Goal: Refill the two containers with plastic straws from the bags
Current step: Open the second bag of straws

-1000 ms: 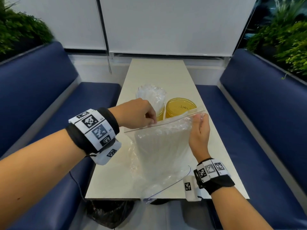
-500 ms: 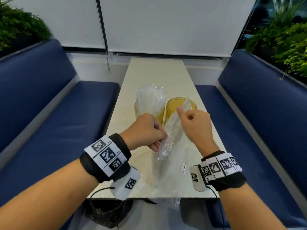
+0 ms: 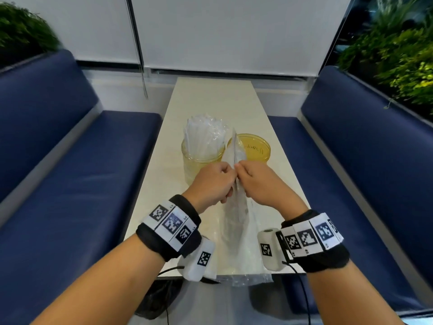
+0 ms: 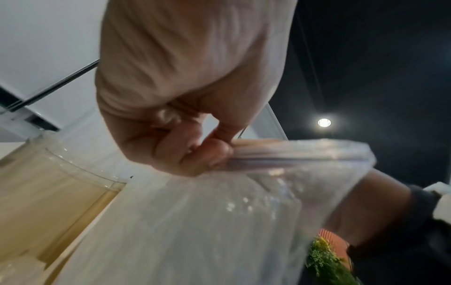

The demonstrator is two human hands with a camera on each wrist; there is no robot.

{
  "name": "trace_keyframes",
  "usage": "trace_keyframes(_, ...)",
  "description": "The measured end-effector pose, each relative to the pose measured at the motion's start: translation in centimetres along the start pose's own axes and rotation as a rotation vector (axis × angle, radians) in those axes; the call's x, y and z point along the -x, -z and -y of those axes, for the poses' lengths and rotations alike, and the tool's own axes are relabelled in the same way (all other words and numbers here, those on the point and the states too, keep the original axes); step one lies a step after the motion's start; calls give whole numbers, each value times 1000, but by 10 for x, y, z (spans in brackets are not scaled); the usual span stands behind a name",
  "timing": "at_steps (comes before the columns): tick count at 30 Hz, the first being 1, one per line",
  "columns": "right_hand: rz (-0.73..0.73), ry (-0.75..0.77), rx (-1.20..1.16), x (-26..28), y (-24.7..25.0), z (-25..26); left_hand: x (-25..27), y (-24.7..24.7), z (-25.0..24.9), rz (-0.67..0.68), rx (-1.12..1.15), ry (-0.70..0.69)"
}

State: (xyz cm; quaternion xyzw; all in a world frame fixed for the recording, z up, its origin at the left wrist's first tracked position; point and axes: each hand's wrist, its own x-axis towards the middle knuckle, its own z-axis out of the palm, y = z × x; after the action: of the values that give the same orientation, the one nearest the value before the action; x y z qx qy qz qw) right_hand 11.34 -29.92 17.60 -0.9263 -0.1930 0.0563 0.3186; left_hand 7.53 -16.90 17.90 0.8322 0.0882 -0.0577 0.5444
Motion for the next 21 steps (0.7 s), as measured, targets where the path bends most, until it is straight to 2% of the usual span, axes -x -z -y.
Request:
trace_keyframes(4, -190, -119, 206, 3, -2, 7, -5, -5, 7, -215, -157, -62)
trace_keyframes(7, -290, -130, 259, 3, 2, 11, -5, -6, 8, -338, -292, -110)
trace_keyframes(9, -293, -107, 283, 1, 7, 16, -5, -5, 3, -340, -309, -171)
trace_keyframes(11, -232, -100, 320, -2, 10, 23, -6, -2, -4, -288, -377, -224)
trace_keyframes(14, -146, -175, 381, -5, 13, 24, -9, 3, -9, -234, -518, -174)
trace_keyframes(19, -220, -259, 482, 0, 25, 19, -14, 15, -9, -353, -572, -108)
trace_keyframes(21, -189, -276, 522, 0, 29, 21, -13, 17, -12, -329, -607, -109)
